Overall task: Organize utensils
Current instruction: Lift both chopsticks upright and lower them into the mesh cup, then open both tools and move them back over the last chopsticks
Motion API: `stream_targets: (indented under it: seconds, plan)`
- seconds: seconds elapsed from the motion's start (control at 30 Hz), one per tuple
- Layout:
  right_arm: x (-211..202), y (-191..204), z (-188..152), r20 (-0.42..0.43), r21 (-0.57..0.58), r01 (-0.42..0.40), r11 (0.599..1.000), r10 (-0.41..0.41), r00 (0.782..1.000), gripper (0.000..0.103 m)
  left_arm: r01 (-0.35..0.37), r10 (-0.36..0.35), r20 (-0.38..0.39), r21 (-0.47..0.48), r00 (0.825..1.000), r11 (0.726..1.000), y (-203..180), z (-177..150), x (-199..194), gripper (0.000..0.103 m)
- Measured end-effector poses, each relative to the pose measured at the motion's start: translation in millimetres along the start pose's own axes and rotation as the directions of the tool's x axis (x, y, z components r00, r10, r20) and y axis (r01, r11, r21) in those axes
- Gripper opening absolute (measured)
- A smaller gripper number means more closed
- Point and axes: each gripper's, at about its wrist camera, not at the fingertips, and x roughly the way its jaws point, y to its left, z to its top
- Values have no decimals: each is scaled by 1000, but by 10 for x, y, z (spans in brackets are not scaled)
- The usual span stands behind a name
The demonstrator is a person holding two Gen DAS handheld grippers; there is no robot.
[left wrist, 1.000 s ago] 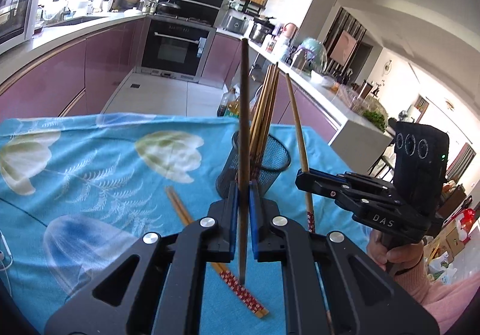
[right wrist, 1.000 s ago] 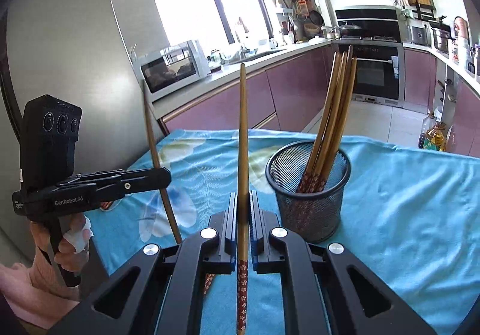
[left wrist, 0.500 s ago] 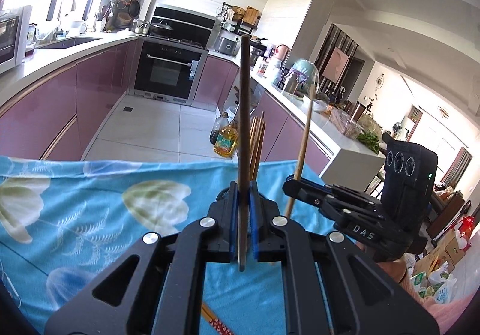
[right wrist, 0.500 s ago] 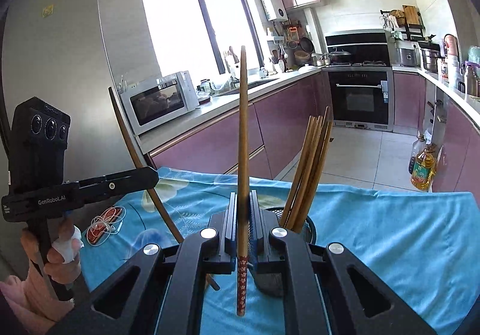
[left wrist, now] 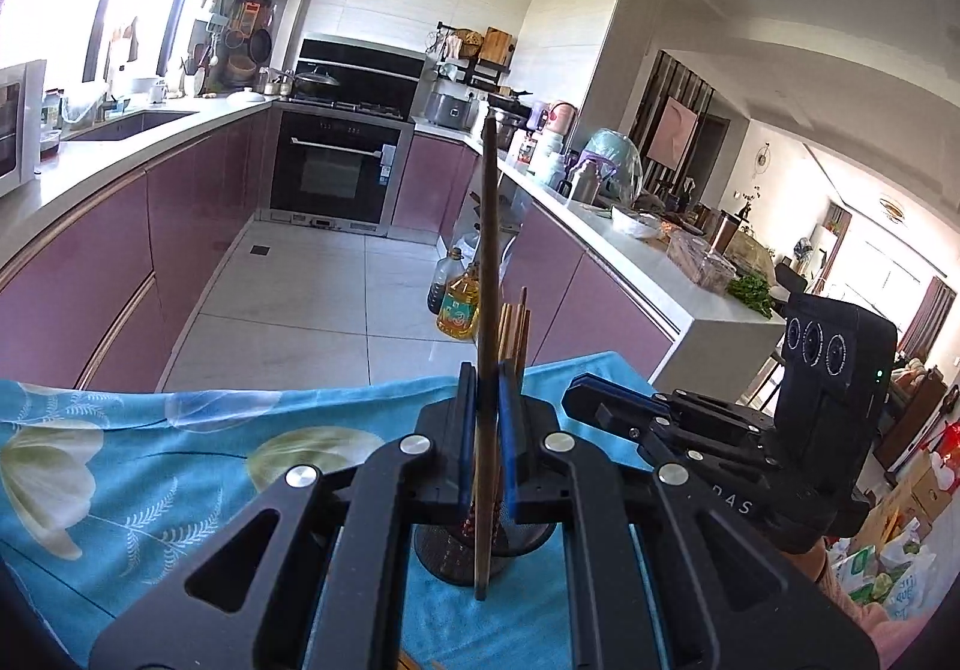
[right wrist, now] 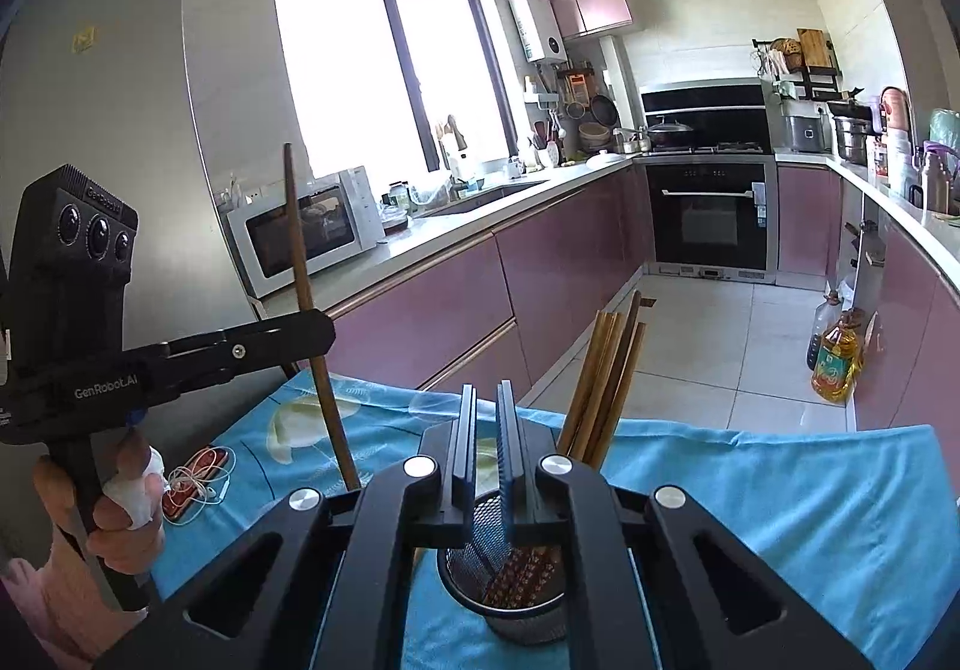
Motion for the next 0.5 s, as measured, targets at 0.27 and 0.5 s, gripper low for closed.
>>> stream_targets:
  seconds: [0.27, 0.5]
  plan:
    - [82, 57, -510, -210, 11, -101, 995, 101, 972, 12, -3, 1, -43, -43, 999, 999, 220, -162, 102, 8]
    - [235, 333, -1196, -420, 7, -149, 989, 138, 897, 21, -3, 1, -53, -52, 999, 999, 312, -275, 93, 8]
